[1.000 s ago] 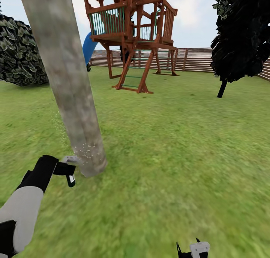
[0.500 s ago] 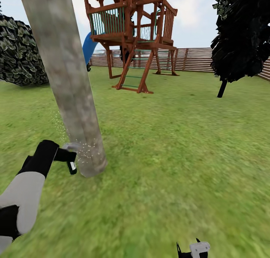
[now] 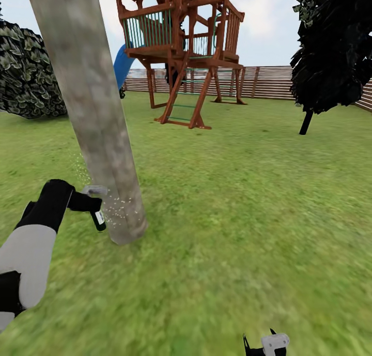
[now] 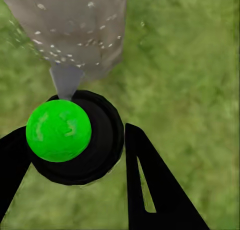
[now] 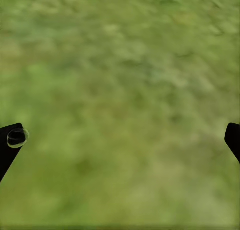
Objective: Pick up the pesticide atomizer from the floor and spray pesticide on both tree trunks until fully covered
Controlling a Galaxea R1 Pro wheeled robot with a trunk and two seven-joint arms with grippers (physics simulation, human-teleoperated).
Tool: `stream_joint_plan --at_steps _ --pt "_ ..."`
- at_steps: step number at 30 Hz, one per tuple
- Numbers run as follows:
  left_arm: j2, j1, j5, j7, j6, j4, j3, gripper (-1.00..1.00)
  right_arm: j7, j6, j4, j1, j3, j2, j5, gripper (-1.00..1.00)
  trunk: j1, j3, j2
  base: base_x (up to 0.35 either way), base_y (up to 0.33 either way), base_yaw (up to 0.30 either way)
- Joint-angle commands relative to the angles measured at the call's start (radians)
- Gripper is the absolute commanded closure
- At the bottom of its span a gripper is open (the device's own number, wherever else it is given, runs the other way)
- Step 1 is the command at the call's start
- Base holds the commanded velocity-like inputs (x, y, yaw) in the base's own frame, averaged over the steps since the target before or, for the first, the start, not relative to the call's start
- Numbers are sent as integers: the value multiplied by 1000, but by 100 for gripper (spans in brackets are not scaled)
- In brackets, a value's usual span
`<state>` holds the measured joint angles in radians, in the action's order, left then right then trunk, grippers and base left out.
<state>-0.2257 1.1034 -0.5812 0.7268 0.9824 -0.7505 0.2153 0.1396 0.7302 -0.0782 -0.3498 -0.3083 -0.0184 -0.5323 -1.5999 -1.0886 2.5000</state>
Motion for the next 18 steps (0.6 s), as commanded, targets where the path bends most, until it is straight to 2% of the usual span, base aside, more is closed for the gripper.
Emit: stream_joint_plan --at_steps 1,3,6,8,10,11,13,18 --pt "-4 1 -2 0 1 -6 -11 100 0 0 0 0 0 0 0 -100 0 0 0 0 0 0" --pt "-16 2 -6 1 4 -15 -42 100 0 0 0 0 0 0 0 -100 0 0 0 0 0 0" --pt "-65 3 -13 1 4 -15 -49 100 0 0 0 0 0 0 0 -100 0 0 0 0 0 0" --pt "-63 3 -13 2 4 -15 -54 100 0 0 0 0 0 0 0 -100 0 0 0 0 0 0" --pt "-41 16 -8 3 22 -18 -125 100 0 0 0 0 0 0 0 -100 0 0 0 0 0 0" --pt "-32 35 -6 3 28 -18 -139 100 0 0 0 0 0 0 0 -100 0 0 0 0 0 0" --pt "-31 47 -5 3 32 -17 -147 100 0 0 0 0 0 0 0 -100 0 0 0 0 0 0" --pt "-64 50 -8 4 30 -12 -145 100 0 0 0 0 0 0 0 -100 0 0 0 0 0 0"
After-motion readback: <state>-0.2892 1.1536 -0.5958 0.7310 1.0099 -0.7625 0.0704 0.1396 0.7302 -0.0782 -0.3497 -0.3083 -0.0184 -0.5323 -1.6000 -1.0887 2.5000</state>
